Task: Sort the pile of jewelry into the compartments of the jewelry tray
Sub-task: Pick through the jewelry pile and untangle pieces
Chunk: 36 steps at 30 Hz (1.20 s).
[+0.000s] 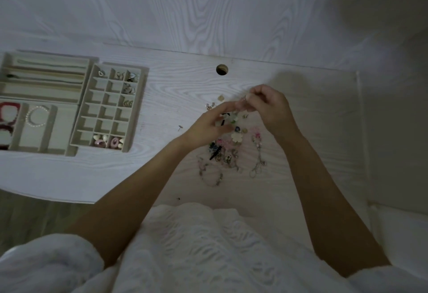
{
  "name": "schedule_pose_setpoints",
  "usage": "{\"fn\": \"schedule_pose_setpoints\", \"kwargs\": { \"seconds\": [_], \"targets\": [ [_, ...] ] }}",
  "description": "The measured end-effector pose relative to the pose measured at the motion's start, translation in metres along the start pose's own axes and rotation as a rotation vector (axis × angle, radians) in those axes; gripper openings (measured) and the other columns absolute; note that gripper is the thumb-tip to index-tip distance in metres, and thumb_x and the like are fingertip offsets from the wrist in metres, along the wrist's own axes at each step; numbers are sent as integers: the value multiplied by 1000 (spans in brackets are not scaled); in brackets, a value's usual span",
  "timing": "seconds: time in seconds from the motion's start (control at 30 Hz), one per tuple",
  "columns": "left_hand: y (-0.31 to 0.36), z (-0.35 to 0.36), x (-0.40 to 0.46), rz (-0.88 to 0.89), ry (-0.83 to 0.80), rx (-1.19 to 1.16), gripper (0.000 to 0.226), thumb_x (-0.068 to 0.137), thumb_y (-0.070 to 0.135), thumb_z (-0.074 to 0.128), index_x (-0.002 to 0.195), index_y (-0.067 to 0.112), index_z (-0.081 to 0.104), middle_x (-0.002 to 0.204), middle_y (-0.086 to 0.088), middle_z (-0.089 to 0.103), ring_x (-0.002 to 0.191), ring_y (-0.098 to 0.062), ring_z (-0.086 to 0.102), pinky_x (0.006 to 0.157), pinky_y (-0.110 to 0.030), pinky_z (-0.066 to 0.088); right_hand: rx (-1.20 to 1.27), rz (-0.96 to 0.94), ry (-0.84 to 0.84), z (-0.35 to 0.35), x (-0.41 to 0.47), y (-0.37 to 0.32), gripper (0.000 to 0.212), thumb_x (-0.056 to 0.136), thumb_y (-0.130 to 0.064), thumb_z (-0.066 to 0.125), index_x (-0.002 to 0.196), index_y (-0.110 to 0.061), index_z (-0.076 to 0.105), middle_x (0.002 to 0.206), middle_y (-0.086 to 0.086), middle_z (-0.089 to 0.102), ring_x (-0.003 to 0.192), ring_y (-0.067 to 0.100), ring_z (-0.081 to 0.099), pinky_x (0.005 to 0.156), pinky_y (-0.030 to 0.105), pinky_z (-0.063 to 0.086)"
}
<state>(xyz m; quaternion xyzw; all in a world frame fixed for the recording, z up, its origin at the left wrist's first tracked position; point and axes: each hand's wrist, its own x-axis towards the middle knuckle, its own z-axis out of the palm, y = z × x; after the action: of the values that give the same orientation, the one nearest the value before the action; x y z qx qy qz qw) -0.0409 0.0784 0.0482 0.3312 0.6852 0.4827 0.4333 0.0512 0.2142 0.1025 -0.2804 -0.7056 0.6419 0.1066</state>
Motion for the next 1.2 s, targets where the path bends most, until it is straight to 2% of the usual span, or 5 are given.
{"fn": "schedule_pose_setpoints", "kwargs": {
  "seconds": [0.2,0.4,0.73,0.87,1.2],
  "targets": [
    [5,-8,-22,25,107,-104,36,91,9,61,119,31,53,103,-4,66,108,-11,60,98,-26,45,73,-21,1,12,-8,-12,15,92,-1,48,82,-10,55,70,-6,69,71,6,65,66,16,49],
    [-13,-23,-42,-9,189,-138,20,90,12,62,110,15,64,89,-7,68,97,-22,66,99,-39,47,167,33,50,24,-12,-7,17,93,-3,46,80,-11,53,76,5,70,76,18,68,71,23,52],
    [-35,-54,-68,-81,356,-127,11,88,14,65,98,18,70,95,-17,67,82,-23,62,78,-31,53,68,101,-10,25,-10,14,6,90,-9,58,84,-10,60,65,-1,52,56,8,49,62,21,44],
    [-43,-66,-78,-89,355,33,23,80,12,74,99,23,69,87,1,63,72,-10,60,72,-23,52,-50,127,-30,23,-9,27,10,89,-10,59,89,-17,66,72,-1,58,57,8,47,59,22,42],
    [-50,-79,-89,-178,444,0,14,90,15,64,103,11,61,90,-17,66,69,-17,64,64,-24,54,-491,-36,-144,33,-5,54,13,85,-11,68,97,-10,72,95,-3,67,79,3,58,68,-1,40]
  ]
}}
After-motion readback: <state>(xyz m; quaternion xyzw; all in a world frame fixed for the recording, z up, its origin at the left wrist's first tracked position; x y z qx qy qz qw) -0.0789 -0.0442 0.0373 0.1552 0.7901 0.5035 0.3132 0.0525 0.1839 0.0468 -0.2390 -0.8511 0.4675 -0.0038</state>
